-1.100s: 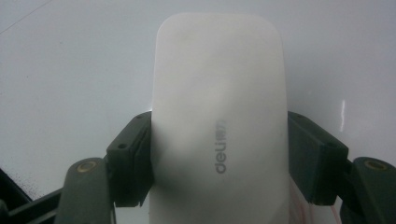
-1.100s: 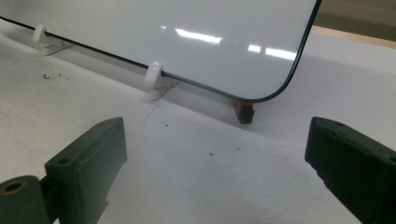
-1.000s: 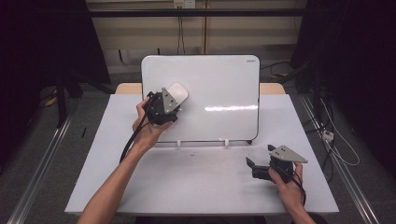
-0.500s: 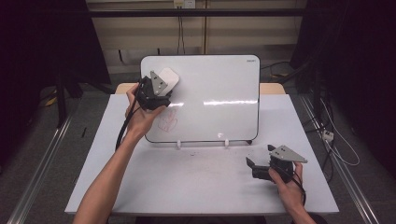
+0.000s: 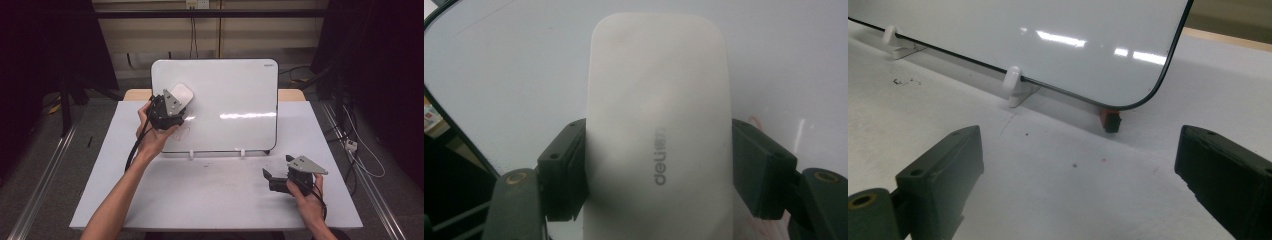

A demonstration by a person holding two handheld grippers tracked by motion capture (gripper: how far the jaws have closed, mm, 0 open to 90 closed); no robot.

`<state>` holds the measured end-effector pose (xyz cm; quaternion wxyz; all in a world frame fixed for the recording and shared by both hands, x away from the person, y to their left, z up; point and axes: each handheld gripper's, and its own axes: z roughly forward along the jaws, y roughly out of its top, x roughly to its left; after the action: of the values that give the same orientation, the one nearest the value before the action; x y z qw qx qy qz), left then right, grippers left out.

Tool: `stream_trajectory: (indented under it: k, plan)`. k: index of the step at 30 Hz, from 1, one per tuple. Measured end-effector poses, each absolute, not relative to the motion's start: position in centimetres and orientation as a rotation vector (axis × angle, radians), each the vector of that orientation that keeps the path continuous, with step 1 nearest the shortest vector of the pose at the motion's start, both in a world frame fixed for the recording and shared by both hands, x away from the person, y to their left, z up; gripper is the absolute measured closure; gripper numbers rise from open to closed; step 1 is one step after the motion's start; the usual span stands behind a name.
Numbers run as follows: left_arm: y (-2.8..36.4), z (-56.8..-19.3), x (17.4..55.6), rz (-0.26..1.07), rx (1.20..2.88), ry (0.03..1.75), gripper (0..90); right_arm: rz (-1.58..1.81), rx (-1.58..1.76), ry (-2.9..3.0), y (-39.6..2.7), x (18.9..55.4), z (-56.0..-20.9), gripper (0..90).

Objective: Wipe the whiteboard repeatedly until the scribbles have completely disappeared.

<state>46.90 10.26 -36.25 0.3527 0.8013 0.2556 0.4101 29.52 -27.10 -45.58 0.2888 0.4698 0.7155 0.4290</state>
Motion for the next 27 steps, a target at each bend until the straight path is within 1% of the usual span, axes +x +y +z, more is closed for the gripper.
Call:
stream_trajectory:
  k: [11, 15, 17, 27]
  plan:
    - [9.1, -38.5, 44.5, 1.079, 2.151, 0.561, 31.1, 1.144, 1.254, 1.911, -27.2, 29.5, -45.6, 5.5]
    - [9.1, -38.4, 44.6, 1.07, 2.158, 0.548, 31.2, 1.146, 1.251, 1.912, -27.1, 29.5, -45.6, 5.5]
    - [9.3, -38.3, 44.8, 1.049, 2.157, 0.558, 31.1, 1.148, 1.249, 1.912, -27.1, 29.4, -45.5, 5.5]
    - [10.7, -35.3, 47.4, 1.066, 2.111, 0.633, 31.1, 1.15, 1.258, 1.907, -27.4, 29.5, -45.6, 5.5]
